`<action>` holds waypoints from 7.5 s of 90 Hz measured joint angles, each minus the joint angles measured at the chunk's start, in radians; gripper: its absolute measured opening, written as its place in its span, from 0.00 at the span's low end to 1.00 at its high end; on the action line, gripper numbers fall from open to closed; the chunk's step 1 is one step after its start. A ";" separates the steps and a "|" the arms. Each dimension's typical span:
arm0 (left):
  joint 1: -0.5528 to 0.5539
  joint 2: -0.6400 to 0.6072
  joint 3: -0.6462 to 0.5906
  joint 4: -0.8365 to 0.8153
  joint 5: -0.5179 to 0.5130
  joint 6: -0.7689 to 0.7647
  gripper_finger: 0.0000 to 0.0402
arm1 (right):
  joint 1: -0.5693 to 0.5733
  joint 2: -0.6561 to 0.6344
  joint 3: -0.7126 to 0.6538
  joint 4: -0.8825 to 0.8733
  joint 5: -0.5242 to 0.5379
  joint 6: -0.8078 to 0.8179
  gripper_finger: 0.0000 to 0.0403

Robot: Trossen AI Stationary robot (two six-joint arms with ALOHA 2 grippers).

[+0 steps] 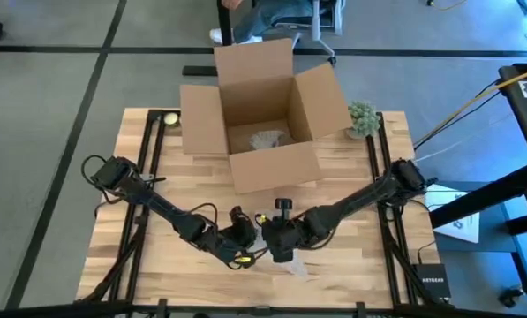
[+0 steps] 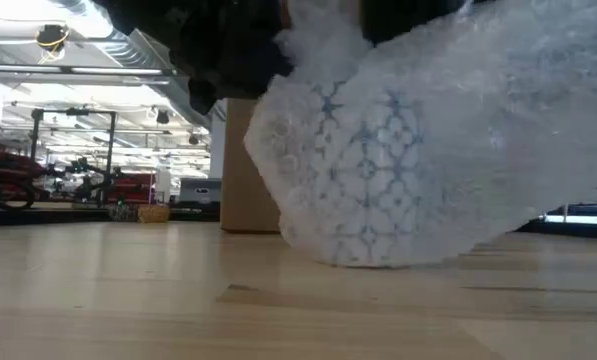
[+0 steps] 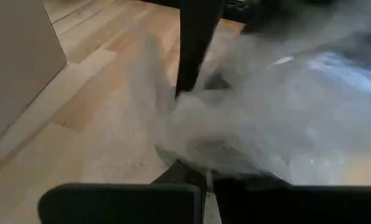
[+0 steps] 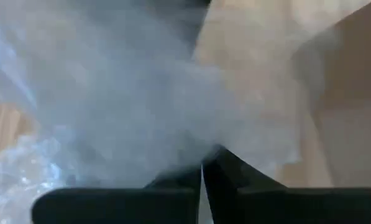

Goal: Wrap mug
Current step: Wrap the white patterned mug with the transparent bubble wrap

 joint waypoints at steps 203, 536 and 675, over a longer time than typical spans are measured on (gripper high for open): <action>0.016 0.013 0.003 0.079 -0.002 0.045 0.00 | 0.149 -0.395 -0.338 0.058 0.119 0.033 0.00; 0.094 0.002 0.002 0.051 0.126 -0.058 0.00 | -0.064 -0.102 0.045 -0.143 -0.192 -0.128 0.00; 0.093 0.002 0.002 0.053 0.126 -0.052 0.00 | 0.141 -0.178 -0.265 0.423 0.336 -0.189 0.00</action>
